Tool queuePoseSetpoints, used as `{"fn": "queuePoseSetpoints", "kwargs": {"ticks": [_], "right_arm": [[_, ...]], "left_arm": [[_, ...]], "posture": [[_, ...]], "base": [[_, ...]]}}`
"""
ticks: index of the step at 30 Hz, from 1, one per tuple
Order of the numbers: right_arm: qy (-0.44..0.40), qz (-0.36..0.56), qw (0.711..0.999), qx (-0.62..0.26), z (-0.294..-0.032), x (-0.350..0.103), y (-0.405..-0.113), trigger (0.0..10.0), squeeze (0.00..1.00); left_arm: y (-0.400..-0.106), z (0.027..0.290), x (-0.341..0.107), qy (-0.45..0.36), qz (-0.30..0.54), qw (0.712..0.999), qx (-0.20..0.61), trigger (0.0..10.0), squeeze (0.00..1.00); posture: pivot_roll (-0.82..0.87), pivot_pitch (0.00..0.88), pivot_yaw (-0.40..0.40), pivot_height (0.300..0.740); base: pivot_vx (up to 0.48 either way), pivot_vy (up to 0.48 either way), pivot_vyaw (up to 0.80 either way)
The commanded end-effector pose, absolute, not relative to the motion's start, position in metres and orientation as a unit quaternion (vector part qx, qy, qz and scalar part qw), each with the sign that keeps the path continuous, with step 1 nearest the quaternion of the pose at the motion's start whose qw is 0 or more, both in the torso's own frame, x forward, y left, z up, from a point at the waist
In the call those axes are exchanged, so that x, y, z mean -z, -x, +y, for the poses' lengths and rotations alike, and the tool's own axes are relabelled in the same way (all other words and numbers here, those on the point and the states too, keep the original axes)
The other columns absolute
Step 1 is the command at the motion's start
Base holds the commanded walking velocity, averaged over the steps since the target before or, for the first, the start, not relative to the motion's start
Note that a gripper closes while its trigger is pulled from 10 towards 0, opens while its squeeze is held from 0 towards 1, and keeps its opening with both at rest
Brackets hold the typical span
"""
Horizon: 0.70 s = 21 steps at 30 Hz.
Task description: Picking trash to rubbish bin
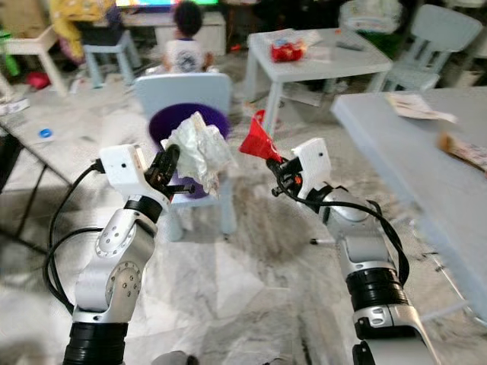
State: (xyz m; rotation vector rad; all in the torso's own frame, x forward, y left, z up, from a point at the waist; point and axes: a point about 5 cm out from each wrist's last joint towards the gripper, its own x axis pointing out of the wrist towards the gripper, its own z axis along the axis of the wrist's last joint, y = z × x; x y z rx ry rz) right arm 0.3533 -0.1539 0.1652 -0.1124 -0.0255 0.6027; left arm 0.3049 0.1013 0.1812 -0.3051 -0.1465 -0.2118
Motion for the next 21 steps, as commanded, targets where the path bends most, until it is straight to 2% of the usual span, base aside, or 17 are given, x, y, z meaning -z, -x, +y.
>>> {"fn": "queuePoseSetpoints", "kwargs": {"ticks": [1, 17, 21], "right_arm": [[0.061, -0.007, 0.956, -0.288, -0.1638, -0.1624, -0.3511, 0.0, 0.0], [0.062, -0.009, 0.956, -0.287, -0.1635, -0.1629, -0.3514, 0.0, 0.0], [0.063, -0.009, 0.956, -0.285, -0.1641, -0.1632, -0.3515, 0.0, 0.0]], "left_arm": [[-0.3043, 0.0935, -0.1841, 0.157, -0.076, 0.978, 0.115, 0.0, 0.0], [-0.3051, 0.0927, -0.1821, 0.158, -0.074, 0.977, 0.12, 0.0, 0.0], [-0.3063, 0.0954, -0.1809, 0.165, -0.071, 0.977, 0.112, 0.0, 0.0]], "posture": [[0.04, 0.119, -0.06, 0.74], [0.04, 0.119, -0.06, 0.74], [0.03, 0.12, -0.06, 0.74]], "base": [[0.0, 0.0, 0.0], [0.0, 0.0, 0.0], [0.321, 0.0, 0.0]]}}
